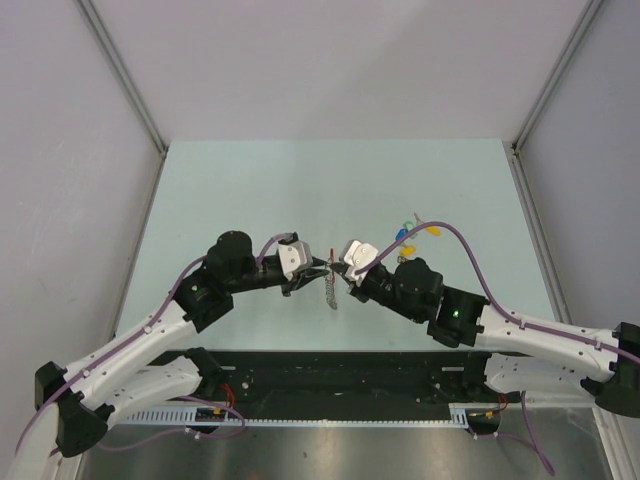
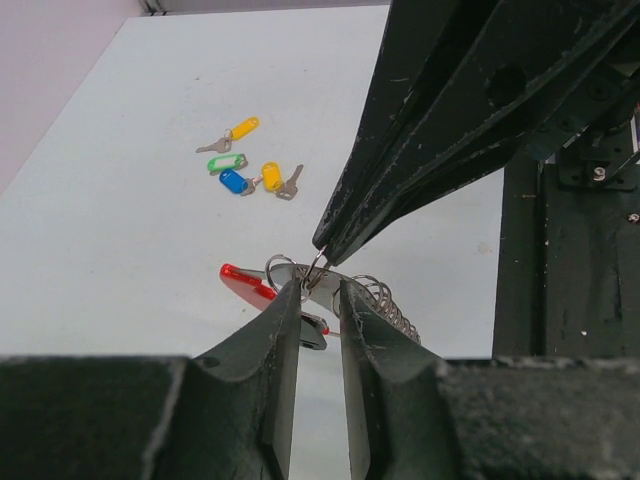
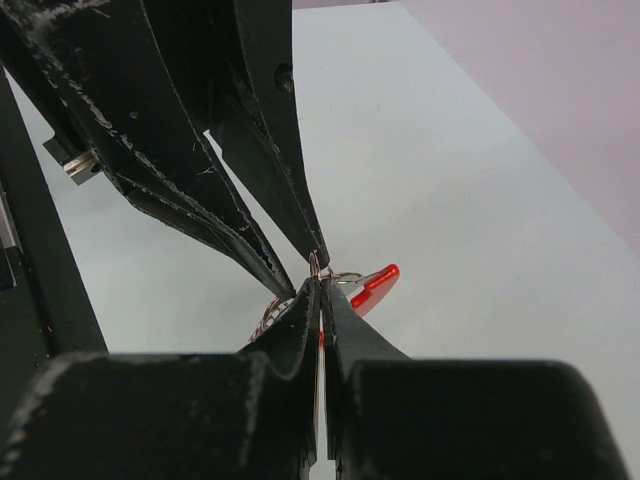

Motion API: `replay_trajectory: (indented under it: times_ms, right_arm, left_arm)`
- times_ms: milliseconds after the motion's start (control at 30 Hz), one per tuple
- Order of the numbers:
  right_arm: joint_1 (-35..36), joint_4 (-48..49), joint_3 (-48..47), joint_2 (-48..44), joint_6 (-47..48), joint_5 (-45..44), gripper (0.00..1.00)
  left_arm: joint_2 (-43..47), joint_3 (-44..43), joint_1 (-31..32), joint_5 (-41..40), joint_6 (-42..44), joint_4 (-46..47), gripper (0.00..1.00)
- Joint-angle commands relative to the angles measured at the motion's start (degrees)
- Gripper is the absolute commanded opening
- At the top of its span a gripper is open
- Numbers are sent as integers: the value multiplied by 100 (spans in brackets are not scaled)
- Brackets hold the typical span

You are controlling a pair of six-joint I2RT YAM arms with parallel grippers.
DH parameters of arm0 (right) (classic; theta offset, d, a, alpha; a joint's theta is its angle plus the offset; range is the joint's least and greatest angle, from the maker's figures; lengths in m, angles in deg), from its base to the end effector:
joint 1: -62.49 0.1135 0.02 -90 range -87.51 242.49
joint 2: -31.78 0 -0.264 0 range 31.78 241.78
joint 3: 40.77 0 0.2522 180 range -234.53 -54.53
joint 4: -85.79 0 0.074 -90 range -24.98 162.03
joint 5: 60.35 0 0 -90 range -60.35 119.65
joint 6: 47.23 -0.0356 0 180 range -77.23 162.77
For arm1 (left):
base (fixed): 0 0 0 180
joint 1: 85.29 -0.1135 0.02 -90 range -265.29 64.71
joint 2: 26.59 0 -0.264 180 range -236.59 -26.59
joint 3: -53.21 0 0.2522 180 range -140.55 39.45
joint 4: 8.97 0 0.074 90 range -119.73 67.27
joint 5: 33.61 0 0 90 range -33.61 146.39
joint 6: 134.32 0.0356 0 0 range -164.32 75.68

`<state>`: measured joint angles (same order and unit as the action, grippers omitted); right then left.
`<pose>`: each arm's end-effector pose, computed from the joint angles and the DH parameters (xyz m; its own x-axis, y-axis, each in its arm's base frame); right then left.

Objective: Put the keys on the keyring

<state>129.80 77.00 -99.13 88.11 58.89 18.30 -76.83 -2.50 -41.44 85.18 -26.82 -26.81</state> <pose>0.0967 0.2130 0.3293 0.1866 -0.2594 -0.9476 -0.8092 0.5064 -0.2980 0.1359 -0.1544 0.3179 0.1372 0.2336 -0.9626 0.9490 0.2473 0.1953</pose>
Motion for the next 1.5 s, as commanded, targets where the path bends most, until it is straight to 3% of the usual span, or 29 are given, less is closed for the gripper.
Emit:
replay_trajectory:
  times_ms: [0,433,600,733,933,1000,1067,1133,1300,1467]
  right_arm:
    - [63,329,-216,-44,23,-209,0]
    - [107,355,-216,114,93,-508,0]
    - [151,408,-216,167,102,-701,0]
    - [204,461,-216,167,84,-789,0]
    - [204,478,-216,115,-3,-912,0]
    - [204,461,-216,80,-65,-904,6]
    - [204,426,-216,18,-179,-921,20]
    - [212,391,-207,-52,-293,-1183,27]
    - [213,540,3,-210,-636,-2247,31]
    - [204,803,258,-430,-715,-2073,33]
  left_arm:
    - [84,-85,18,363,-80,214,26]
    - [93,-102,18,539,-159,267,19]
    - [41,-137,18,539,-185,241,13]
    - [-12,-173,18,469,-211,197,1]
    - [-39,-190,18,372,-229,162,0]
    - [-47,-190,18,250,-308,205,0]
    - [-39,-182,18,22,-413,232,0]
    - [-12,-173,18,-172,-527,293,0]
    - [-12,-164,18,-489,-1107,581,0]
    - [-100,-225,18,-524,-1345,575,0]
